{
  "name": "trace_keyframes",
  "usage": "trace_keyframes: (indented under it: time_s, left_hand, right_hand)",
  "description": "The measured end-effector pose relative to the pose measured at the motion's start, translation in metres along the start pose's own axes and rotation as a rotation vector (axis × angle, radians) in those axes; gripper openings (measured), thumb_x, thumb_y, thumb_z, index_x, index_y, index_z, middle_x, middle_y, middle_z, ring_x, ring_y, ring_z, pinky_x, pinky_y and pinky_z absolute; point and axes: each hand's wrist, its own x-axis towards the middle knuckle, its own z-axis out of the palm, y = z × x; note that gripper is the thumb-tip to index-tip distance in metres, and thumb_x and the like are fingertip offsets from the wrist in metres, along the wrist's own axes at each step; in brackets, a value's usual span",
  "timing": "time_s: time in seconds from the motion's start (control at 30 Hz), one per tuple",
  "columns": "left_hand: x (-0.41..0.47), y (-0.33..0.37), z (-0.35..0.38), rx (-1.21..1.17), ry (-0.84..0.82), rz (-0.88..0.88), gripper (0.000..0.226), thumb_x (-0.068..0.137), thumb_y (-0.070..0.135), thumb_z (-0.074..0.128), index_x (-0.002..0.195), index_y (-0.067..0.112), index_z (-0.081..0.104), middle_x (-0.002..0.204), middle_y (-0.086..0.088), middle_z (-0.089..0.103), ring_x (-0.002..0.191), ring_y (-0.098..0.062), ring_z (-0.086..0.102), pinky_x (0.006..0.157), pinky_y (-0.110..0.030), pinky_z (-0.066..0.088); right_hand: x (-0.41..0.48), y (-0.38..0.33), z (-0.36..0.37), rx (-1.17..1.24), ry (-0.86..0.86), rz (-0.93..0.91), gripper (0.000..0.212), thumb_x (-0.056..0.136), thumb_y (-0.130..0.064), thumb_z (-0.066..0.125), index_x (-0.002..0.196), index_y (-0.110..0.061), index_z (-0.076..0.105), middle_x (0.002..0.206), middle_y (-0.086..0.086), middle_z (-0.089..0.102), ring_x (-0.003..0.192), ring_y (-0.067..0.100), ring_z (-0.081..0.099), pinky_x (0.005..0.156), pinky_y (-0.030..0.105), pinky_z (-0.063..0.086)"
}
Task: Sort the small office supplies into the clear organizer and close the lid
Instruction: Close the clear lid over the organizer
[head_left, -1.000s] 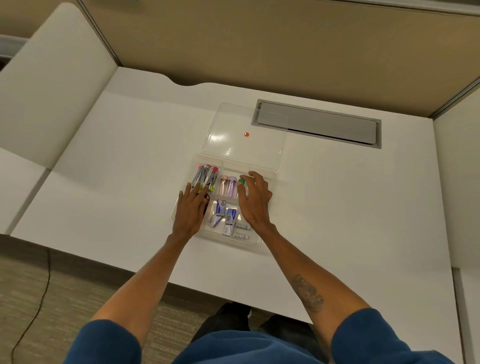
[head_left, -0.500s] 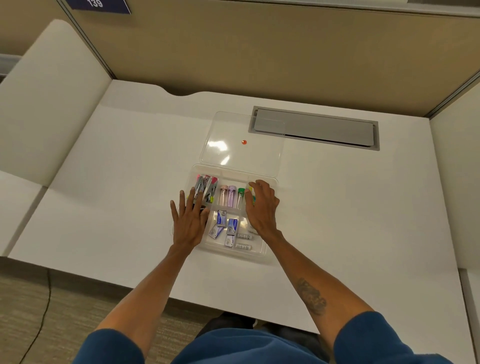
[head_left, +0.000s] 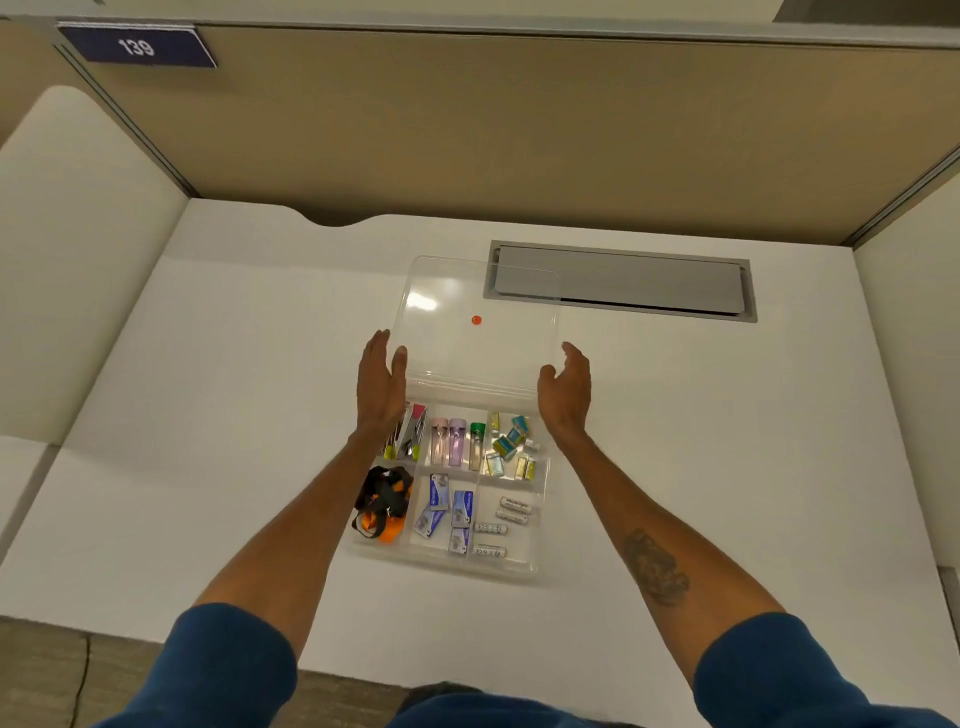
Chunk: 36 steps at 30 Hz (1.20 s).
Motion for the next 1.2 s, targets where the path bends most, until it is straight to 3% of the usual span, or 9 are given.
trace_keyframes:
  time_s: [0.27,0.47,0.63,0.73,0.83,0.87,0.93,1.0,1.2]
  left_hand:
    - [0.057,-0.01,0.015,0.182,-0.212,-0.163,0.063,0.104,0.036,0.039,0.155,0.006,0.018,0.164,-0.012,0.014,0.153,-0.027,0.014,0.126,-0.04,0.013]
    - [0.097,-0.009,0.016,0.14,-0.271,-0.28,0.068,0.102,0.039,0.045,0.154,0.004,0.019,0.161,-0.016,0.023,0.148,-0.033,0.027,0.122,-0.042,0.024]
    - [0.114,-0.008,0.017,0.05,-0.157,-0.257,0.055,0.1,0.03,0.05,0.149,0.006,0.036,0.152,-0.015,0.042,0.14,-0.031,0.04,0.118,-0.04,0.031]
    - [0.122,-0.005,0.015,-0.036,-0.075,-0.335,0.048,0.097,0.026,0.053,0.141,0.007,0.047,0.142,-0.011,0.052,0.135,-0.028,0.045,0.113,-0.036,0.034]
    - [0.131,0.002,0.013,-0.049,-0.017,-0.305,0.02,0.095,0.022,0.052,0.102,0.006,0.061,0.096,-0.012,0.057,0.099,-0.029,0.053,0.089,-0.031,0.039]
    - [0.133,0.008,0.013,-0.047,0.015,-0.292,0.021,0.095,0.023,0.051,0.096,0.004,0.061,0.093,-0.014,0.058,0.095,-0.031,0.054,0.088,-0.032,0.042]
    - [0.134,0.02,0.01,-0.034,0.085,-0.301,0.037,0.097,0.031,0.05,0.116,0.004,0.065,0.117,-0.017,0.064,0.113,-0.034,0.057,0.103,-0.041,0.046]
    - [0.13,0.029,0.007,0.003,0.15,-0.318,0.043,0.098,0.039,0.047,0.126,0.011,0.063,0.13,-0.016,0.058,0.125,-0.035,0.051,0.108,-0.045,0.043]
    - [0.089,0.027,-0.005,0.031,0.238,-0.269,0.031,0.099,0.031,0.049,0.119,0.017,0.068,0.116,-0.018,0.063,0.116,-0.035,0.056,0.098,-0.048,0.051]
  right_hand:
    - [0.052,-0.003,0.016,-0.02,-0.177,0.199,0.063,0.099,-0.015,0.047,0.155,-0.013,0.017,0.16,0.011,0.025,0.145,0.03,0.028,0.119,0.042,0.029]
    - [0.069,-0.007,0.033,-0.057,-0.167,0.232,0.063,0.099,-0.016,0.048,0.154,-0.011,0.019,0.159,0.011,0.027,0.145,0.03,0.029,0.119,0.041,0.029]
    - [0.083,-0.018,0.041,0.05,-0.104,0.364,0.06,0.094,-0.017,0.053,0.15,-0.014,0.03,0.152,0.012,0.036,0.136,0.032,0.039,0.111,0.047,0.04]
    - [0.093,-0.028,0.037,0.124,-0.069,0.461,0.061,0.091,-0.022,0.059,0.147,-0.016,0.035,0.147,0.011,0.035,0.132,0.031,0.038,0.107,0.051,0.041]
    - [0.102,-0.04,0.033,0.151,-0.042,0.458,0.06,0.092,-0.027,0.059,0.146,-0.015,0.036,0.146,0.012,0.033,0.131,0.03,0.037,0.105,0.048,0.043]
    - [0.102,-0.045,0.031,0.141,-0.032,0.453,0.058,0.094,-0.029,0.057,0.146,-0.014,0.037,0.145,0.012,0.033,0.131,0.03,0.037,0.104,0.047,0.044]
    - [0.1,-0.053,0.03,0.119,-0.004,0.444,0.052,0.096,-0.031,0.053,0.143,-0.012,0.04,0.143,0.012,0.033,0.13,0.03,0.037,0.103,0.046,0.043]
    - [0.093,-0.057,0.027,0.102,0.038,0.428,0.046,0.097,-0.029,0.049,0.14,-0.012,0.043,0.141,0.012,0.035,0.129,0.03,0.039,0.104,0.047,0.041]
    - [0.046,-0.045,0.018,0.018,0.184,0.371,0.034,0.097,-0.026,0.05,0.128,-0.014,0.053,0.132,0.011,0.047,0.124,0.028,0.044,0.099,0.046,0.036]
